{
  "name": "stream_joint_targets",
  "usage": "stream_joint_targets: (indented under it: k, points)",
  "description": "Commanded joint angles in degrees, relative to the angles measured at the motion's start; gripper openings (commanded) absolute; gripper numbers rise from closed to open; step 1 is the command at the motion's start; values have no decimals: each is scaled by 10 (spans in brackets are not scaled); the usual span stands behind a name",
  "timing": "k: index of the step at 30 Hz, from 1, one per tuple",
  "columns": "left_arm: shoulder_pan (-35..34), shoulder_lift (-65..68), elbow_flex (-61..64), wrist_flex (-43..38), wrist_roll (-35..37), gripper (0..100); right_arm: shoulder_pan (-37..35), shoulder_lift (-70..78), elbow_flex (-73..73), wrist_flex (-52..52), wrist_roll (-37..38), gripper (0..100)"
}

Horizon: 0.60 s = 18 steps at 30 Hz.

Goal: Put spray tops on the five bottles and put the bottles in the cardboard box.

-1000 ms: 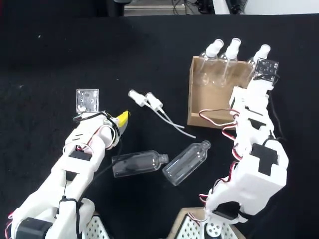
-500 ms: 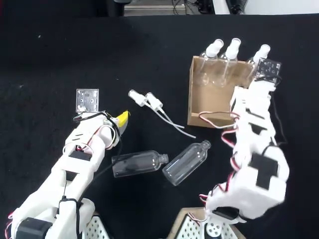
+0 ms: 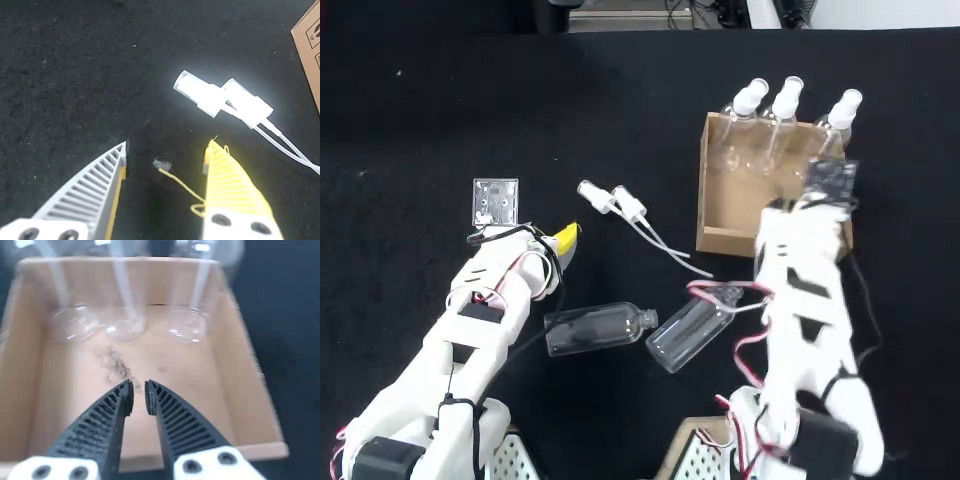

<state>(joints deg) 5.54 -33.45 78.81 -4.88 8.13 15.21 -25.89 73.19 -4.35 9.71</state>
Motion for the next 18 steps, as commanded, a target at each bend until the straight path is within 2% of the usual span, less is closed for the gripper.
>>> stream_joint_targets:
  k: [1, 4, 9, 14, 18]
  points:
    - [7, -14, -2, -11, -4, 245, -50, -63, 32, -15, 66, 15]
    - [6, -14, -2, -11, -4, 245, -69, -82, 50, -16, 90, 15]
    - [3, -14, -2, -11, -4, 245, -44, -87, 39, -16, 78, 15]
    - [3, -14, -2, -10, -4, 245, 35, -87, 13, -16, -65, 15]
    - [7, -14, -2, -10, -4, 245, 65, -81, 0, -24, -115, 15]
